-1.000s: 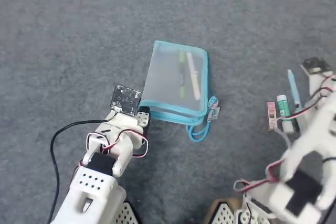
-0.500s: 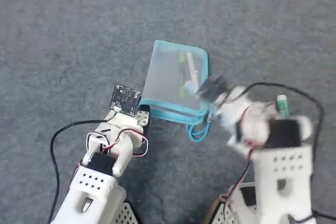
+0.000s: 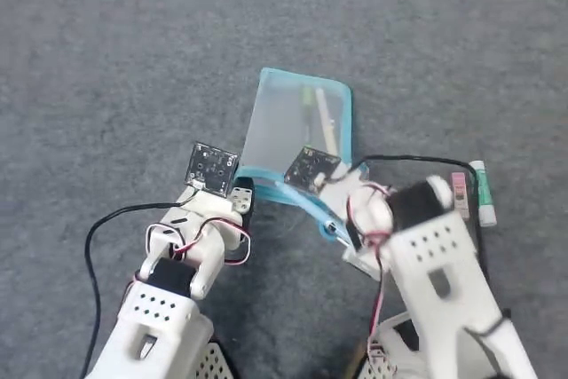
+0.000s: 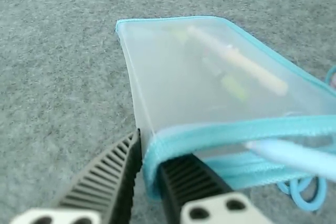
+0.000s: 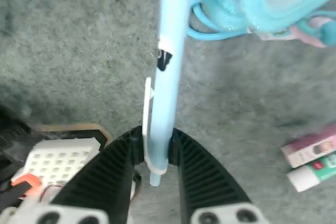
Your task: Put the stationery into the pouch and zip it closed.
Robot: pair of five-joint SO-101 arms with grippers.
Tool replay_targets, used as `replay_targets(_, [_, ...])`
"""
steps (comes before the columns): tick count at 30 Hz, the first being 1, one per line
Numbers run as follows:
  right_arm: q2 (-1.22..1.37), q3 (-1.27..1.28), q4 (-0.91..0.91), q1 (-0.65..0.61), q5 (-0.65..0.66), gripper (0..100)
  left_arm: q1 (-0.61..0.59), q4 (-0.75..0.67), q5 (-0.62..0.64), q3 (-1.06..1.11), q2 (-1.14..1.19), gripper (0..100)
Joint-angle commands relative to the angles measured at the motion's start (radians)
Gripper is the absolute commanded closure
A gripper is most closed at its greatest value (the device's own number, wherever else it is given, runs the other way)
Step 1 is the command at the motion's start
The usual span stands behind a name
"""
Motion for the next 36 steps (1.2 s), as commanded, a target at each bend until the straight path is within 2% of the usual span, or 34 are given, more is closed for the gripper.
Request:
replay_targets(1, [0.143, -0.066, -0.041, 0.001, -0.098, 99.1, 0.002, -0.04, 0.009, -0.021, 0.002, 99])
replay_targets(9, [0.366, -0.364, -0.027, -0.005, -0.338, 99.1, 0.002, -0.04, 0.009, -0.021, 0.002, 99])
replay_targets(14, [0.487, -0.551, 0.031, -0.007, -0.393, 99.1, 0.02, -0.043, 0.011, -0.021, 0.002, 99])
replay_targets(18, [0.61, -0.74, 0.081, -0.007, -0.499, 99.1, 0.078, -0.043, 0.011, -0.019, 0.002, 99])
replay_targets(22, [0.72, -0.91, 0.093, -0.007, -0.595, 99.1, 0.087, -0.043, 0.011, -0.019, 0.002, 99])
replay_targets(26, [0.777, -1.016, 0.094, -0.008, -0.69, 98.8, 0.087, -0.043, 0.011, -0.019, 0.002, 99])
replay_targets(29, [0.783, -1.03, 0.094, -0.007, -0.697, 98.7, 0.087, -0.043, 0.009, -0.019, 0.002, 99])
replay_targets(31, [0.783, -1.03, 0.096, -0.007, -0.697, 96.3, 0.087, -0.043, 0.009, -0.019, 0.002, 99])
replay_targets(36, [0.783, -1.03, 0.096, -0.007, -0.697, 80.8, 0.087, -0.043, 0.009, -0.019, 0.002, 99])
